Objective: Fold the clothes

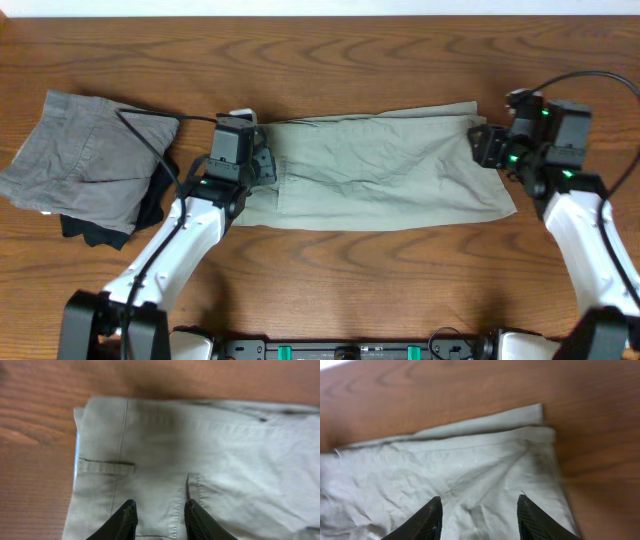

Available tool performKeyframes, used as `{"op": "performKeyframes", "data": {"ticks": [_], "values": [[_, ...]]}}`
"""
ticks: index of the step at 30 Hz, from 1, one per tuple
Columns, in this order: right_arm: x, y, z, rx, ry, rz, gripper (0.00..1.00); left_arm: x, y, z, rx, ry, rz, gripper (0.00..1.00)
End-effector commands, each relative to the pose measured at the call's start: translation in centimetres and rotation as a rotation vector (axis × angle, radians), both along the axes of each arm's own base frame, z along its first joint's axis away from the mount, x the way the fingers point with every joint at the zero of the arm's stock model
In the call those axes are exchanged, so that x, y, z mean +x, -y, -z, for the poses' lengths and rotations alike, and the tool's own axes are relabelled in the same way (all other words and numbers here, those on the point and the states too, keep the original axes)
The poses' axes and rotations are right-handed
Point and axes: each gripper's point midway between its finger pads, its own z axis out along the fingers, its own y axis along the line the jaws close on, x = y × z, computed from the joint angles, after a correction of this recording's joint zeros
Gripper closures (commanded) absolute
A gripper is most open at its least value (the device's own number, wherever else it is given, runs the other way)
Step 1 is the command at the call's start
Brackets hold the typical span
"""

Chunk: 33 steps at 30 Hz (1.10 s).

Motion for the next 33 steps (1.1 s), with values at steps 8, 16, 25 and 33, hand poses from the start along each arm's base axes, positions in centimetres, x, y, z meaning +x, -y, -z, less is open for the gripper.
{"op": "performKeyframes", "data": {"ticks": [8,16,25,33], "values": [[3.6,-2.0,9.0,-0.014,-0.052,-0.097,0.45,-0.3,-0.5,4.4,0.043,-0.108,-0.008,0.65],[2.9,-0.6,15.6,-0.076,-0.178,-0.038,0.35,-0.5,-0.5,6.2,0.054,-0.15,-0.008,0.65],[-3.6,6.2,20.3,-0.288,-0.515,0.287,0.46,-1.3,-0.7,9.2,0.075,-0.23,-0.007,0.65],[-11.3,9.6,21.1,-0.229,-0.826,0.589,0.54,-1.9,-0.7,9.6,0.072,-0.258,0.0,0.65]]}}
